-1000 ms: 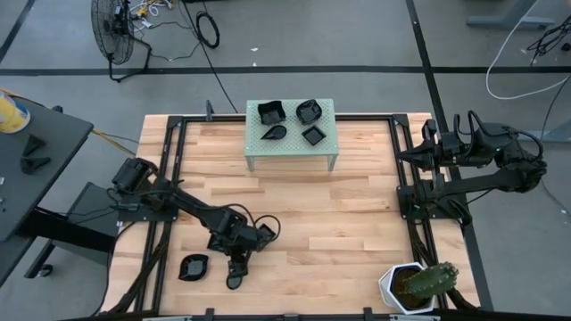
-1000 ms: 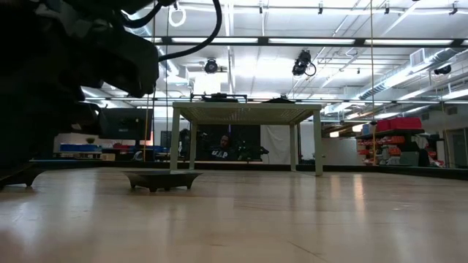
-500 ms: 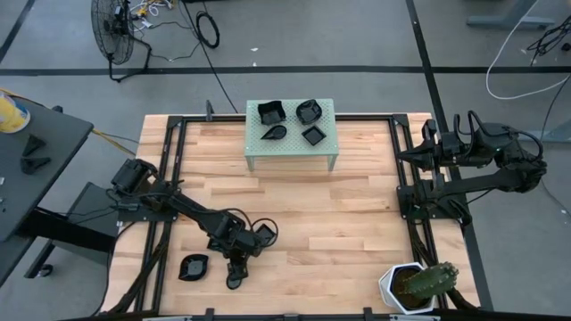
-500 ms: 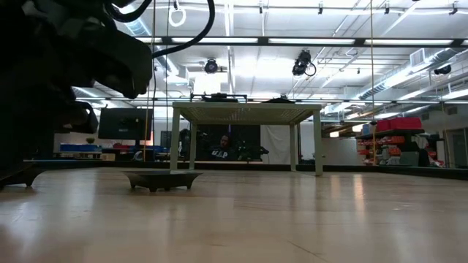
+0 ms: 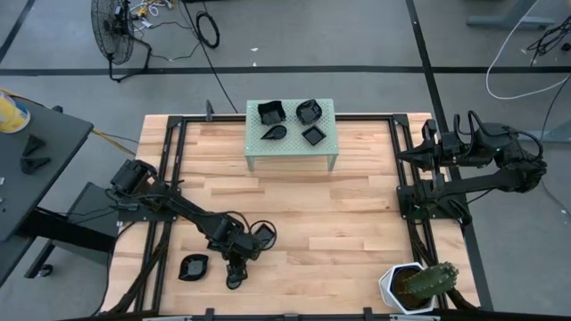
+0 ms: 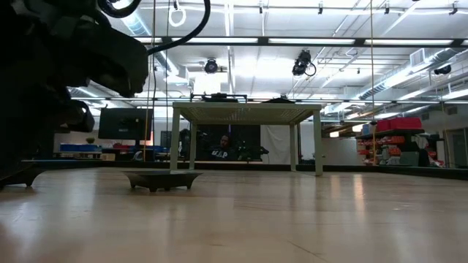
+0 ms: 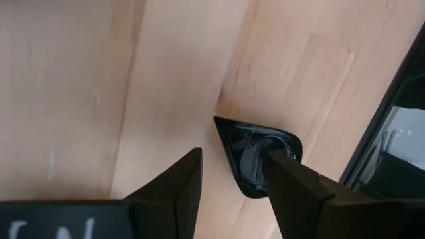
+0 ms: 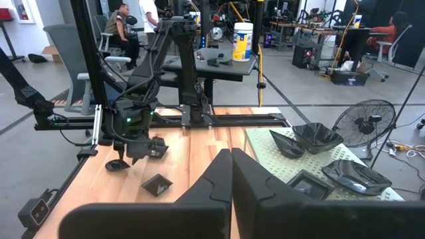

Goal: Pick & Place Mini shaped plates
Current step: Stack the drop shaped plate on top of the drop shaped plate on the shelf

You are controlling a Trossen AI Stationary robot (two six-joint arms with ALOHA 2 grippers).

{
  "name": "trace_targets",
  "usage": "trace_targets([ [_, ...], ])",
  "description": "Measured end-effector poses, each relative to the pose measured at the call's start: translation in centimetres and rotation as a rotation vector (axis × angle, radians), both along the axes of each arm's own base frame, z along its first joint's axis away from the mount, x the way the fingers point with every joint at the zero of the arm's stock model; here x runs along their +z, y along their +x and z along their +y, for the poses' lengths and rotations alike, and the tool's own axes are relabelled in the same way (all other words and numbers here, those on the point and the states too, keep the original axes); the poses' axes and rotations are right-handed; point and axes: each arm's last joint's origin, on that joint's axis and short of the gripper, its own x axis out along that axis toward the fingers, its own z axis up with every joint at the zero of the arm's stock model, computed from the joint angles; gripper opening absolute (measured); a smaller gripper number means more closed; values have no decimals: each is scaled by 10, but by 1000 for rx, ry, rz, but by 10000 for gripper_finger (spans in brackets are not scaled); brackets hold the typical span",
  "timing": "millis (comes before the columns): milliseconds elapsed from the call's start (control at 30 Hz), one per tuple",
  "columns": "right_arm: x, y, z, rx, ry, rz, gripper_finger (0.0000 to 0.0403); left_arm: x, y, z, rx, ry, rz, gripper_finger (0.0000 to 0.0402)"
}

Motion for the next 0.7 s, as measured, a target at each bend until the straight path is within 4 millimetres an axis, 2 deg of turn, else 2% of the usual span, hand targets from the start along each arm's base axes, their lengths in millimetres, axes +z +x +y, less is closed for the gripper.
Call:
trace_targets([
  [333, 0, 0, 0, 0, 0, 0, 4, 0, -1, -1, 6, 10, -1, 162],
  [600, 0, 0, 0, 0, 0, 0, 4, -18, 4, -6, 11, -57, 70, 162],
  [700, 0, 0, 0, 0, 0, 0, 4, -19, 7, -7, 23, -75, 53, 162],
])
